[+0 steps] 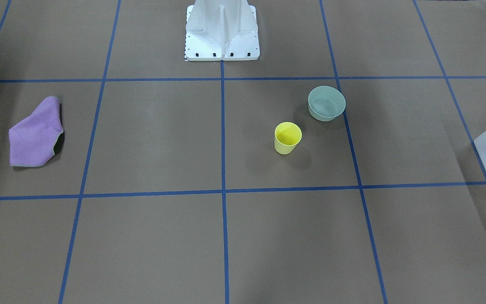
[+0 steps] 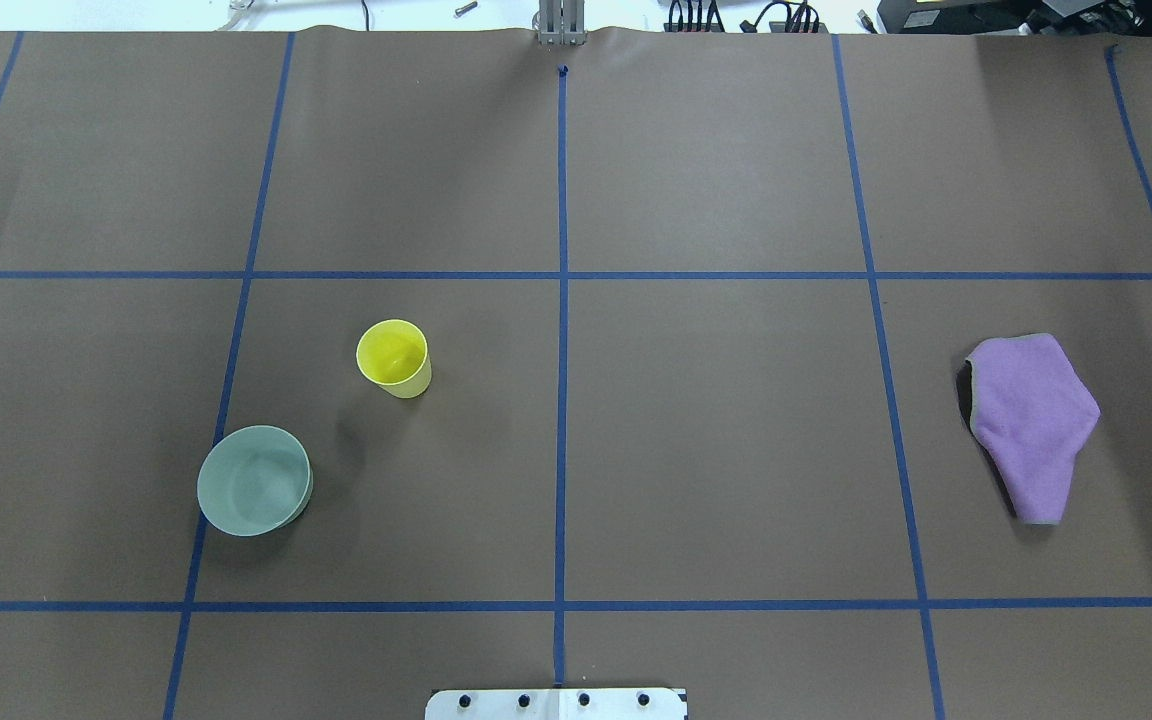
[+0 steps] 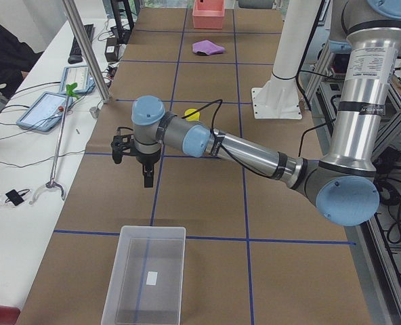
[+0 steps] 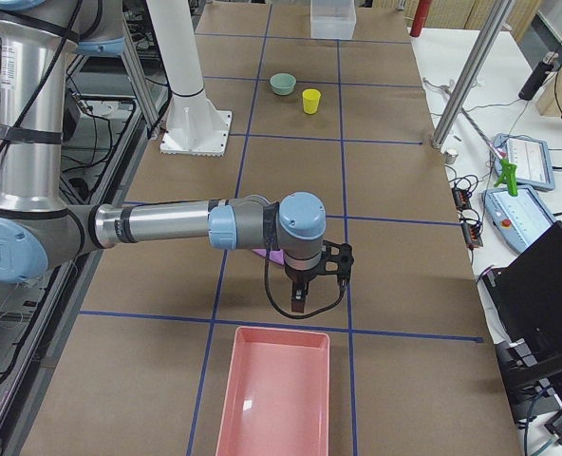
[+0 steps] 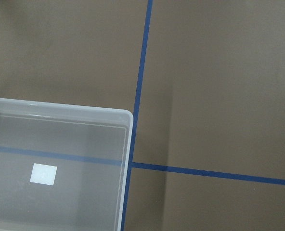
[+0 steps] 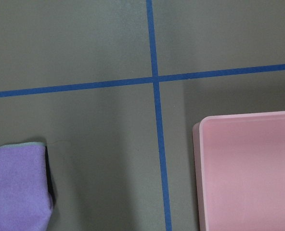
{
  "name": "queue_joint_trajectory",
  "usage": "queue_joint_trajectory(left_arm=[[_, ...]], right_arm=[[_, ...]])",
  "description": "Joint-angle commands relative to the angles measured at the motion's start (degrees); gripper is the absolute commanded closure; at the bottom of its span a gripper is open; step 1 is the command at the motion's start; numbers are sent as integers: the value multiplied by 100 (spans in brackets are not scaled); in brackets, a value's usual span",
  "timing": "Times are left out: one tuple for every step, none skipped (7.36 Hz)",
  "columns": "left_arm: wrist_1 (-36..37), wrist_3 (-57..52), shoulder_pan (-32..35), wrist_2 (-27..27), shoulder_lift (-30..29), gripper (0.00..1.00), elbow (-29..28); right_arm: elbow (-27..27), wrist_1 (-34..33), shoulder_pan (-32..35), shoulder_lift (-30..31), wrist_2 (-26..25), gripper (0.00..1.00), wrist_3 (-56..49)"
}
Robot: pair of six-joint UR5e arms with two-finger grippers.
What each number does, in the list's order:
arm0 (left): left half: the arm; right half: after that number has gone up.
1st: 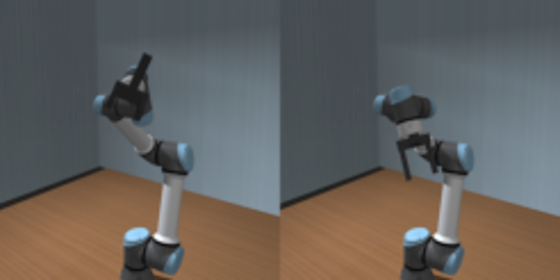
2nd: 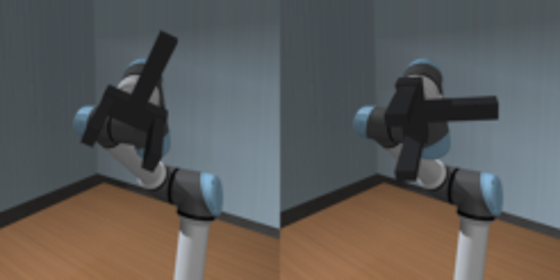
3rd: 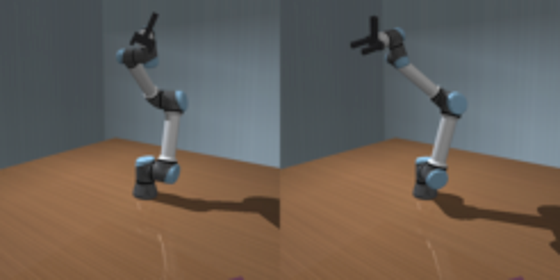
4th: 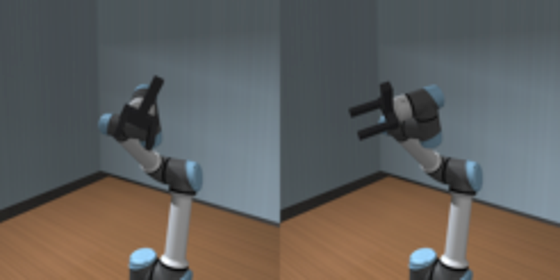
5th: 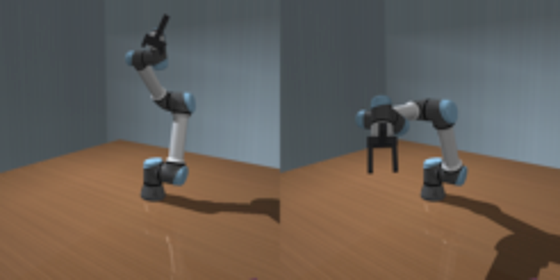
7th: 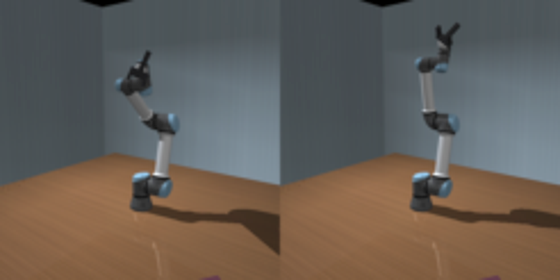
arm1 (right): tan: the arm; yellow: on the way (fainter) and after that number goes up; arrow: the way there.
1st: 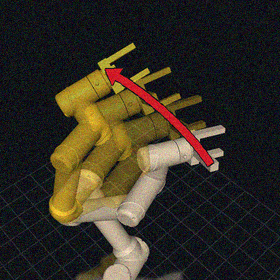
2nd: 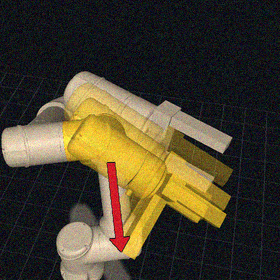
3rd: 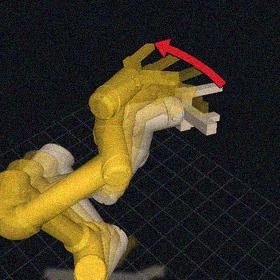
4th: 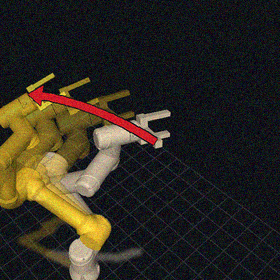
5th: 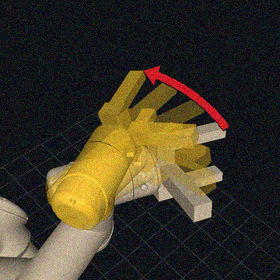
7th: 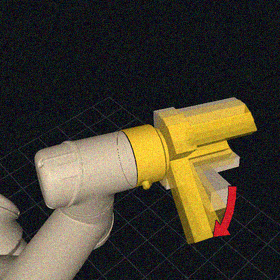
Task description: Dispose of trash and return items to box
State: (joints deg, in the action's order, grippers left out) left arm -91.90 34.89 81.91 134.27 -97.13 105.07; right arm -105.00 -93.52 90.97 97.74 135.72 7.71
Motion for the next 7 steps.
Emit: queue_joint_trajectory(left_arm=[[-3, 1732, -997, -32, 88, 2, 792], [-46, 2367, -1550, -41, 123, 2, 1048], [-360, 3244, -2138, -267, 124, 2, 1216], [-1085, 4209, -2919, -861, 289, 2, 1235], [-1728, 4628, -3544, -1485, 604, 2, 1227], [-1995, 4815, -3899, -1639, 773, 2, 1192], [-2033, 5087, -4285, -1910, 783, 2, 1191]], right_arm=[[-3, 0, 0, 0, 15, 0, 12], [-3, 0, 0, 0, 7, 0, 20], [-11, 0, 0, -35, 15, 0, 38], [6, 0, 0, -62, 15, 0, 82], [6, 0, 0, -71, 15, 0, 82], [6, 0, 0, -71, 15, 0, 82], [6, 0, -9, -79, 24, 0, 91]])
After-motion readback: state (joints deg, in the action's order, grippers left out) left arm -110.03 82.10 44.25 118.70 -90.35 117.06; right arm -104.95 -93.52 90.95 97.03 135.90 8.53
